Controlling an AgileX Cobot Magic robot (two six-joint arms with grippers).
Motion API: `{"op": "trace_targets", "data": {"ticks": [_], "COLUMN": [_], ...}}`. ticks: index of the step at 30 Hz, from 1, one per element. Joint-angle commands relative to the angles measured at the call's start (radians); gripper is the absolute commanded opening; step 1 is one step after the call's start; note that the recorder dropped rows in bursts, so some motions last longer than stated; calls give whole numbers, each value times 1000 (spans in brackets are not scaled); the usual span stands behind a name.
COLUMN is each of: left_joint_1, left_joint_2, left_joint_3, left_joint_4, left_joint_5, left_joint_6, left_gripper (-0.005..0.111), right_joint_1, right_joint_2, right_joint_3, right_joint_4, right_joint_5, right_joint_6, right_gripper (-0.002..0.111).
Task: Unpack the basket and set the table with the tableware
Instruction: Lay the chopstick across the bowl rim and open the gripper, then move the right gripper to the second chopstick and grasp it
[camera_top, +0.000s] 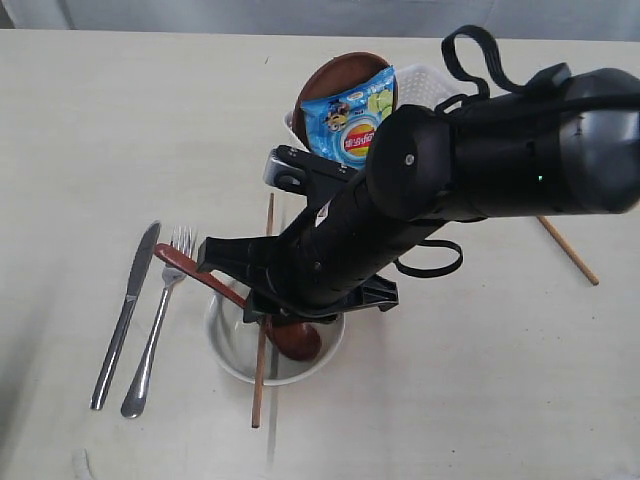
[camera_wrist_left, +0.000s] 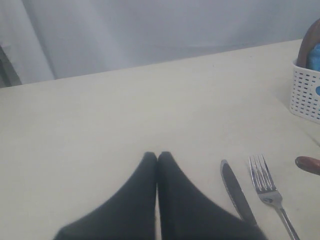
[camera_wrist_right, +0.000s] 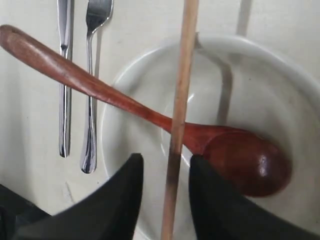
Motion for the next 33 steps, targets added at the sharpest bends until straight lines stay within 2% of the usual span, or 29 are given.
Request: {"op": "trace_targets", "data": {"ticks": [1, 10, 15, 21, 25, 29, 33], "left_joint_1": [2, 2, 2, 2, 2, 2, 2], "left_joint_2": [-3, -3, -3, -3, -3, -3, -3], "left_joint_3": [2, 2, 2, 2, 2, 2, 2], "left_joint_4": [-1, -1, -1, -1, -1, -1, -1], "left_joint_5": [-6, -6, -6, -6, -6, -6, -6], "left_joint_6": [0, 0, 0, 0, 0, 0, 0], "left_gripper": [0, 0, 0, 0, 0, 0, 0], "right_joint_1": [1, -9, -72, -180, -278, -416, -580], "right_joint_2": [0, -4, -8, -79, -164, -210, -196], "right_joint_3": [0, -55, -171, -287, -295, -268, -216], "right_joint_4": [1, -57, -117, -306, -492, -699, -737], "right_joint_5": [-2, 51, 229, 419, 516, 594, 565], "right_joint_6": [-9, -31, -29, -25, 19, 93, 87], "right_gripper": [42, 42, 42, 42, 42, 42, 42]}}
